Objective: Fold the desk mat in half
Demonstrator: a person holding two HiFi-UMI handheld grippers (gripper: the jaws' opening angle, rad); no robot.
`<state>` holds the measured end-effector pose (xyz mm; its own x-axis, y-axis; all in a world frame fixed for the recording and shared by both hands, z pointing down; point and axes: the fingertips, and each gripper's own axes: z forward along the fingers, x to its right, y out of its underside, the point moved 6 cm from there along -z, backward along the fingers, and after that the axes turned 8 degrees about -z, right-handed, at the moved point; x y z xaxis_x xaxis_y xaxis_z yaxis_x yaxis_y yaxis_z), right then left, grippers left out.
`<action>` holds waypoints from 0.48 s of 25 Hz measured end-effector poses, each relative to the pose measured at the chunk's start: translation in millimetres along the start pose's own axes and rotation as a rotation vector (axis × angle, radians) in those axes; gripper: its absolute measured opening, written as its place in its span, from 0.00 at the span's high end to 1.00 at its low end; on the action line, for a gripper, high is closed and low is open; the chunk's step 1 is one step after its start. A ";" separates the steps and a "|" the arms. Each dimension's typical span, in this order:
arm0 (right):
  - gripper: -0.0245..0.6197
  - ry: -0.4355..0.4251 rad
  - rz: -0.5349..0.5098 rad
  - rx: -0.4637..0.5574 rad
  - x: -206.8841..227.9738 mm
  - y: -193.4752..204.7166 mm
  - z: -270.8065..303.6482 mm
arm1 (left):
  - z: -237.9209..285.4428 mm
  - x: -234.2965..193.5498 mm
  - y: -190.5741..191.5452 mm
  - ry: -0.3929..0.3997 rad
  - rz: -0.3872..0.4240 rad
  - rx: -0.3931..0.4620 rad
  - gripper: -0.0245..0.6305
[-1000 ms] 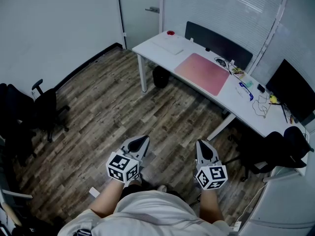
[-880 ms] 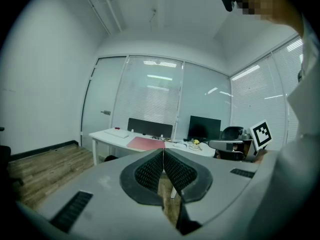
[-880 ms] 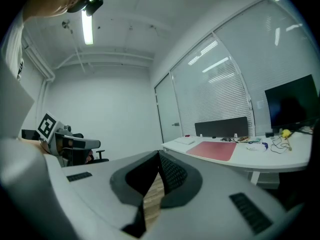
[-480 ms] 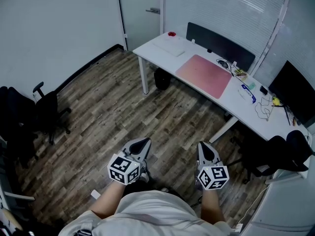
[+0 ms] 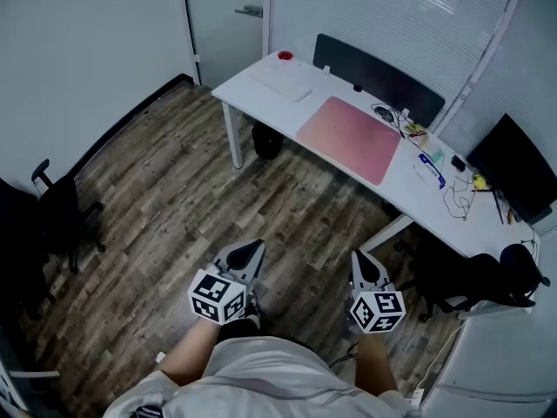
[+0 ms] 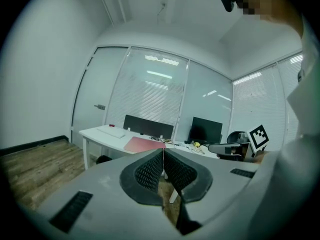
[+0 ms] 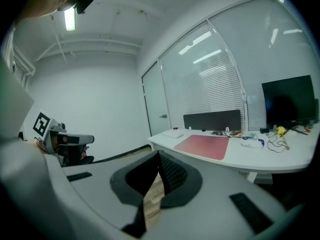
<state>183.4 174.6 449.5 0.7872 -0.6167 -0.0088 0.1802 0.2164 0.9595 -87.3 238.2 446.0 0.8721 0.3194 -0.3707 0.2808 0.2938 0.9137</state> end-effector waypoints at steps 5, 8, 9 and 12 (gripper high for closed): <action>0.88 -0.001 -0.051 -0.016 -6.8 -25.4 56.7 | 26.6 -52.4 -26.2 0.012 -0.009 0.011 0.94; 0.88 -0.003 -0.084 -0.031 -16.3 -38.4 88.9 | 37.7 -83.7 -39.6 0.021 -0.014 0.013 0.94; 0.88 -0.003 -0.093 -0.032 -19.8 -43.3 98.7 | 40.1 -94.2 -43.3 0.022 -0.015 0.013 0.94; 0.88 -0.003 -0.115 -0.028 -26.4 -55.7 123.1 | 47.2 -119.3 -51.7 0.021 -0.010 0.015 0.94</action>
<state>79.9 85.7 431.0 0.7585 -0.6411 -0.1169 0.2851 0.1652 0.9441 -186.9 142.4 450.9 0.8609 0.3350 -0.3830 0.2957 0.2833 0.9123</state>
